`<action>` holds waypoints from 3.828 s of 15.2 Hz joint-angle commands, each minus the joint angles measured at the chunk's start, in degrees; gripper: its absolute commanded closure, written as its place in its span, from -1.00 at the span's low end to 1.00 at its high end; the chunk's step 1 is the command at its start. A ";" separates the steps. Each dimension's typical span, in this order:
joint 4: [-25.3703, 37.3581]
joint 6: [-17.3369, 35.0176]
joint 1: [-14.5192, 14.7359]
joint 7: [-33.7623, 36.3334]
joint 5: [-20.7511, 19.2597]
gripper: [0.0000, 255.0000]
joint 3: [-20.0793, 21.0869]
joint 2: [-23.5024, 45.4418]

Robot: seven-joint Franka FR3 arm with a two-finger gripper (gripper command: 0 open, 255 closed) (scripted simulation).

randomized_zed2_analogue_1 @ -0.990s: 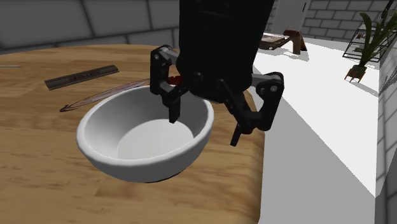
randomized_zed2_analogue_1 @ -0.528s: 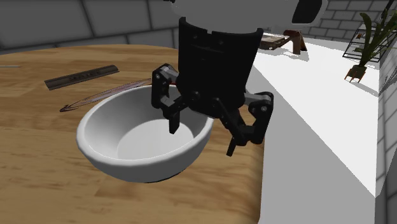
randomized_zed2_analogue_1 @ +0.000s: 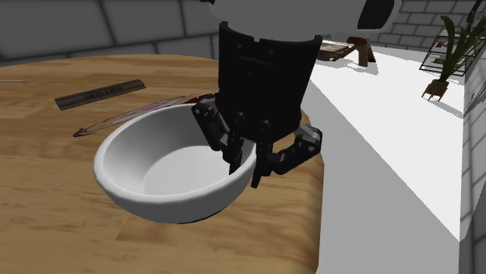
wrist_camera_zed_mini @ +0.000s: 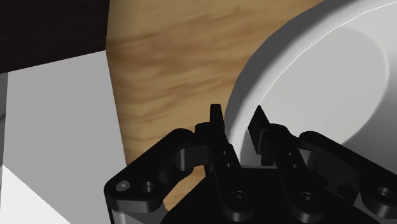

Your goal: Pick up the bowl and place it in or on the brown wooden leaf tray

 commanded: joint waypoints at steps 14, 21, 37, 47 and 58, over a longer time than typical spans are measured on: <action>5.51 -4.95 -0.62 0.60 -1.37 1.00 -1.27 0.54; 11.43 -9.68 -1.16 1.22 -2.54 1.00 -2.36 1.71; 32.81 -7.33 -6.43 0.24 -7.55 1.00 -1.66 25.70; 50.54 -6.38 -8.49 1.61 -12.94 1.00 0.08 44.88; 41.03 2.14 -8.30 0.64 -12.35 1.00 0.22 43.89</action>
